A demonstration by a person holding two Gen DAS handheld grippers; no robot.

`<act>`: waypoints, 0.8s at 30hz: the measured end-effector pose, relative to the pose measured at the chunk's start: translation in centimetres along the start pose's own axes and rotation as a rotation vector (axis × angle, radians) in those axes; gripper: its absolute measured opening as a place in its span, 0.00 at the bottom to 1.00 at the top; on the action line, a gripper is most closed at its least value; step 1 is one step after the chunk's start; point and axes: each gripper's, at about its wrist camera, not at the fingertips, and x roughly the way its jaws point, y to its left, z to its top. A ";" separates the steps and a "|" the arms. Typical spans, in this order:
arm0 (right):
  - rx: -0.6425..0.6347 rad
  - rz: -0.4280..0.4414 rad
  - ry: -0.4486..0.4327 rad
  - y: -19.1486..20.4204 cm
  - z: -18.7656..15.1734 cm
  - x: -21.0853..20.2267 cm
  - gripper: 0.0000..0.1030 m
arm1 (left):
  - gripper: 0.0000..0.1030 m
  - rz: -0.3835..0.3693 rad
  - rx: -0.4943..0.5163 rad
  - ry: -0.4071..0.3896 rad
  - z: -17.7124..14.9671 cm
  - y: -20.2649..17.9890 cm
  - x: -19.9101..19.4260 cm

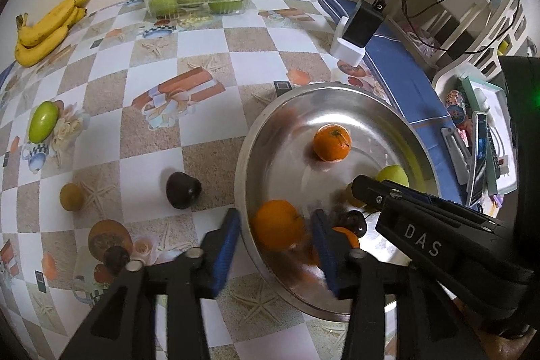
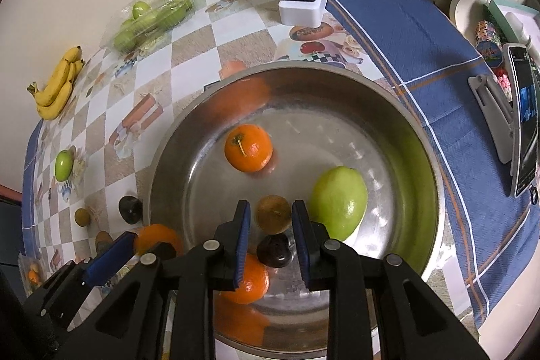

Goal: Organize fruits
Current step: 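Open the right tool to drop the kiwi while the left tool releases the orange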

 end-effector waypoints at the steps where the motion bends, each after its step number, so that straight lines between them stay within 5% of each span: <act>1: 0.000 0.000 -0.002 0.0 0.0 -0.1 0.27 | 0.53 -0.001 0.000 -0.002 0.0 0.0 0.0; 11: 0.008 0.005 -0.038 0.0 0.3 -1.2 0.29 | 0.53 0.011 -0.029 -0.009 0.3 0.7 -0.5; 18: -0.002 0.001 -0.021 0.3 0.2 -0.8 0.29 | 0.53 0.093 -0.084 -0.007 0.4 2.3 -0.5; 24: -0.019 -0.002 -0.019 0.8 0.2 -0.8 0.32 | 0.66 0.177 -0.170 -0.003 0.3 4.7 -0.7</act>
